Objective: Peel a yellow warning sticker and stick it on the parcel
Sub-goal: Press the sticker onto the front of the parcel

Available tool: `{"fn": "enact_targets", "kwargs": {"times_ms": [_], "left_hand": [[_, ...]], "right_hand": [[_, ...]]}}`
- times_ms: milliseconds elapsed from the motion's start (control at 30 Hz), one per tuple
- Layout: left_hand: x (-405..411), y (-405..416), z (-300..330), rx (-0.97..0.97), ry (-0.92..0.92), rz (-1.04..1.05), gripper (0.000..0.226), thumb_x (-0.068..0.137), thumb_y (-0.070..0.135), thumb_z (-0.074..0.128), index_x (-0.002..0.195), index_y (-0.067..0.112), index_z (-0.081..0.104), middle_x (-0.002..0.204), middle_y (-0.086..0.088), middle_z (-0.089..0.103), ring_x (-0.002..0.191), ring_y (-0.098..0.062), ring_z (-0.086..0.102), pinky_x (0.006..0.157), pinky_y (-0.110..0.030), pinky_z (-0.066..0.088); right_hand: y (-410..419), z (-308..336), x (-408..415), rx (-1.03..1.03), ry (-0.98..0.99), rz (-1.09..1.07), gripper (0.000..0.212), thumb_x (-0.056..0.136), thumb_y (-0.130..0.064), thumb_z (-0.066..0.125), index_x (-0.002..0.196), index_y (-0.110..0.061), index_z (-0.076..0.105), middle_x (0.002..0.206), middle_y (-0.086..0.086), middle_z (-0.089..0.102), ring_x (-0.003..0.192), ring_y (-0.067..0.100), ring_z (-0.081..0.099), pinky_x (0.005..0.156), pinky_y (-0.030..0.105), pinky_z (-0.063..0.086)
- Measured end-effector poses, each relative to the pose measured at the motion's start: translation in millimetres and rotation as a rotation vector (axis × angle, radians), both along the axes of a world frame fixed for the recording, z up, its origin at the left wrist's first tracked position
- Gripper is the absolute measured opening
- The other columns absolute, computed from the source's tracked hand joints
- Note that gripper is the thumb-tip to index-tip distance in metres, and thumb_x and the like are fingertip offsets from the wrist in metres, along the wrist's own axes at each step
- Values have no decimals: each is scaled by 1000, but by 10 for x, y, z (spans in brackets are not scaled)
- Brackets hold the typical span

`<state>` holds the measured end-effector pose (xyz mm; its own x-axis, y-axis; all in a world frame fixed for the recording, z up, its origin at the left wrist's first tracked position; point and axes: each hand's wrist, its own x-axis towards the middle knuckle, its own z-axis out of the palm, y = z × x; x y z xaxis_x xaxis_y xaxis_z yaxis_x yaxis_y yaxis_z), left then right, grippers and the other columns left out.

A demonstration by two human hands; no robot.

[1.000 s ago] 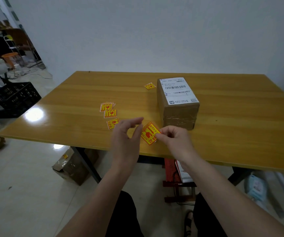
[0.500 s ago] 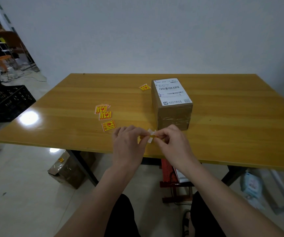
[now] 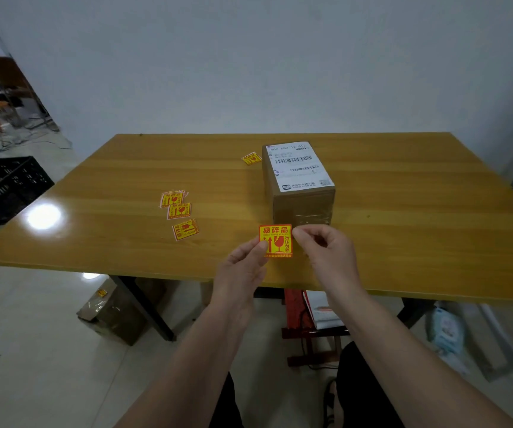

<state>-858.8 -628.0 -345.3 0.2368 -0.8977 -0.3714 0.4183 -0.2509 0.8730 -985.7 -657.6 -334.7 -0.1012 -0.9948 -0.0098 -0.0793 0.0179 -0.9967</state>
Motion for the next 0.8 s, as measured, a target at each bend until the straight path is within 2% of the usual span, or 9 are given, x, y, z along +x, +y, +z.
{"fn": "enact_targets", "kwargs": {"times_ms": [100,167,267,367,467,600,667,733,800], "left_hand": [[-64,-38,-49,-28,64,-2,29,82,19,68,111,15,67,100,1,72,101,-13,62,100,-36,44],[-102,-64,-71,-37,84,8,38,82,18,68,119,11,62,104,-1,71,105,-16,62,100,-35,44],[-153,-91,-67,-43,85,3,39,77,20,70,115,13,66,119,-5,67,109,-19,61,98,-34,46],[-166,-128,-59,-62,36,-24,23,78,19,70,101,17,72,133,-8,58,104,-14,62,96,-31,47],[-220,-161,-40,-82,-54,11,15,84,15,66,97,18,73,124,-8,65,104,-12,64,99,-30,47],[-299,-261,53,-76,-157,250,23,90,10,59,111,13,67,108,-2,71,105,-12,63,94,-24,47],[-252,-339,72,-134,-353,285,29,91,9,57,117,20,64,113,2,68,105,-8,60,86,-18,45],[-205,-438,83,-247,-683,215,37,90,9,58,121,28,60,120,4,61,105,-7,54,83,-16,43],[-187,-560,113,-365,-928,150,46,87,6,61,126,29,56,127,3,54,116,-14,48,94,-26,43]], "right_hand": [[-28,27,-43,14,-38,9,3,83,-20,67,83,-19,70,76,-5,63,68,3,52,60,18,40],[-46,33,-78,4,-41,8,7,83,-19,68,78,-22,70,72,-6,62,63,2,50,56,16,38],[-78,31,-128,-3,-37,0,11,82,-17,69,74,-23,69,69,-5,62,62,3,50,57,17,38],[-124,31,-183,-11,-19,18,11,82,-15,68,73,-21,68,71,-2,61,64,5,51,60,19,40],[-154,15,-197,-49,-8,20,11,83,-14,68,73,-20,67,76,0,63,72,8,55,68,21,45],[-239,-18,-254,-60,-94,-115,14,82,-13,68,73,-23,65,88,4,63,80,10,54,71,21,44],[-320,-15,-325,-63,-44,-135,19,79,-14,71,68,-27,64,103,4,57,96,12,53,80,17,40],[-398,-11,-370,-51,46,-124,21,78,-15,73,65,-30,64,122,0,48,119,13,41,95,16,29],[-462,-17,-364,-36,94,-103,21,78,-18,73,64,-31,64,142,-3,38,134,16,28,104,27,21]]}}
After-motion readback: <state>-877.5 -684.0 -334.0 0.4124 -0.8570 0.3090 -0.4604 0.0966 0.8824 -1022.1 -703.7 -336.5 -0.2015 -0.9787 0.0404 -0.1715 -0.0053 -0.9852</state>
